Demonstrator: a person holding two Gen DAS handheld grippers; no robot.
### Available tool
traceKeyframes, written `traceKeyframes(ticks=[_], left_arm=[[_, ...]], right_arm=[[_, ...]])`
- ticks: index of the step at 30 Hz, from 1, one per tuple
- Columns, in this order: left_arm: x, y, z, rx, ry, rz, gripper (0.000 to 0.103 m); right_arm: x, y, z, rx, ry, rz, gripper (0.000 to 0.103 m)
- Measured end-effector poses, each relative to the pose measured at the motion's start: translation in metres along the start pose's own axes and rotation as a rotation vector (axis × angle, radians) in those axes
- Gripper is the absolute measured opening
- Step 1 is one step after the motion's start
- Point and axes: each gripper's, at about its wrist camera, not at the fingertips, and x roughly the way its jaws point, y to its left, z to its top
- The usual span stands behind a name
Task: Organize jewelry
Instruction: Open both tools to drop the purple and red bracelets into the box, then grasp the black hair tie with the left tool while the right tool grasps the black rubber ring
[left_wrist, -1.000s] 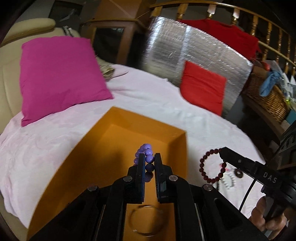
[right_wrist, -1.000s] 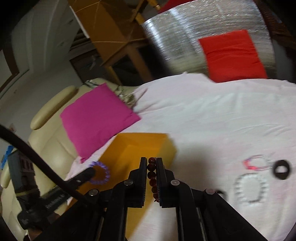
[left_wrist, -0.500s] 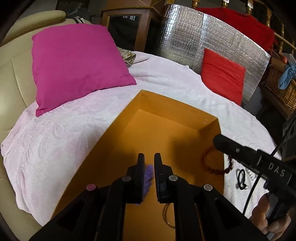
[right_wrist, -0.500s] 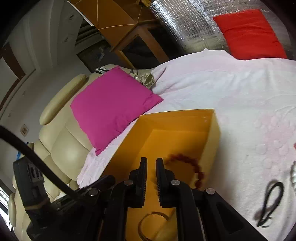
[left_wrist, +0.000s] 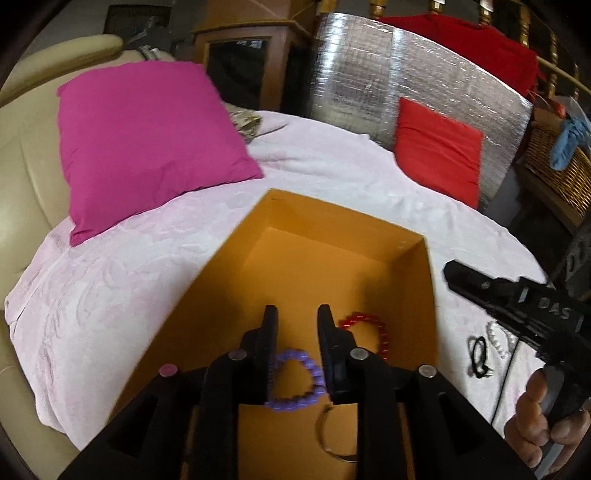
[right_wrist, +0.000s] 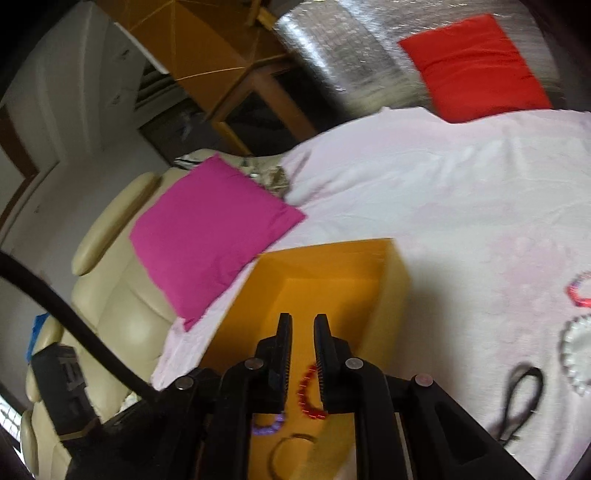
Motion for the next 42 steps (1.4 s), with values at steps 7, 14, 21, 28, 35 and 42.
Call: traceKeyframes(ticks=[7,14,21,28,35,42], left_arm=[[-0.008,-0.030,0.000,0.063,-0.034,-0.006,0.042],[-0.008,-0.057,-0.001,0.085,-0.039,-0.017,0.047],[-0.009,-0.096,-0.005,0.140,-0.052,-0.054,0.048],[-0.005,-0.145,-0.016,0.224,-0.035,-0.098,0.048],[0.007,-0.187,-0.029,0.297,0.037,-0.155,0.055],[0.029,-0.204,-0.044,0.334,0.135,-0.160,0.058]], right_arm=[[-0.017,-0.024,0.003,0.013,0.020,-0.104,0.021],[-0.057,-0.065,0.013,0.033,-0.009,-0.179,0.021],[-0.108,-0.112,0.021,0.068,-0.047,-0.251,0.021],[-0.140,-0.151,0.023,0.107,-0.048,-0.311,0.021],[-0.158,-0.181,0.023,0.147,-0.045,-0.356,0.022],[-0.159,-0.212,0.026,0.194,-0.038,-0.403,0.030]])
